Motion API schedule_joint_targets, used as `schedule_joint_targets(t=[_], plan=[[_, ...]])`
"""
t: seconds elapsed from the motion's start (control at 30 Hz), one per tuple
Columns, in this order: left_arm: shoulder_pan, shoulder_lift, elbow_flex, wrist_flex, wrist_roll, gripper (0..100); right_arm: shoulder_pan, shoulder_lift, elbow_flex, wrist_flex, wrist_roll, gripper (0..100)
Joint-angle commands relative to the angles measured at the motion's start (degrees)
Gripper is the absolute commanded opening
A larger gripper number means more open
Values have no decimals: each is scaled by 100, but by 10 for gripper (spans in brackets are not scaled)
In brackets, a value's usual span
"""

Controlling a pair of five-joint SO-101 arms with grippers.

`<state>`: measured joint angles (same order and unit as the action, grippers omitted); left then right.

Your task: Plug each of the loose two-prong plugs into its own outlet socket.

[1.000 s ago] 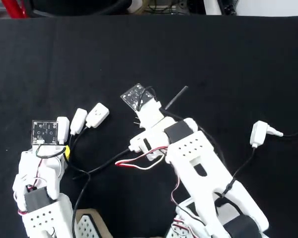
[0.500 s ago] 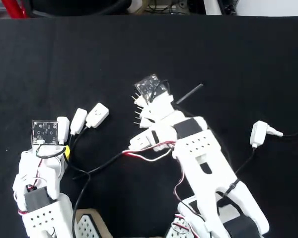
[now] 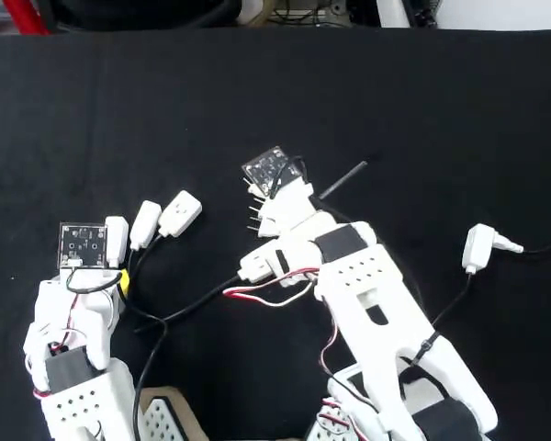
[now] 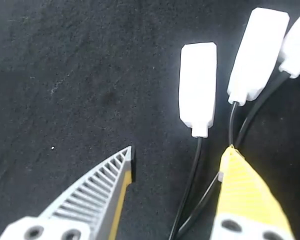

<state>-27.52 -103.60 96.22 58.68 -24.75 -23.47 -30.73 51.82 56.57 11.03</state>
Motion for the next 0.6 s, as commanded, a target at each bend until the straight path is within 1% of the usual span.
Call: schedule_joint_targets(t=[0.0, 0.23, 0.33, 0.57], plan=[[66, -70, 92, 44, -70, 274, -53, -92, -31, -97, -26, 11], [66, -70, 92, 44, -70, 274, -53, 611, -119, -466, -18, 11], [66, -70, 92, 44, -70, 274, -35, 875, -268, -457, -18, 11], [66, -70, 92, 44, -70, 274, -35, 919, -312, -273, -26, 11]])
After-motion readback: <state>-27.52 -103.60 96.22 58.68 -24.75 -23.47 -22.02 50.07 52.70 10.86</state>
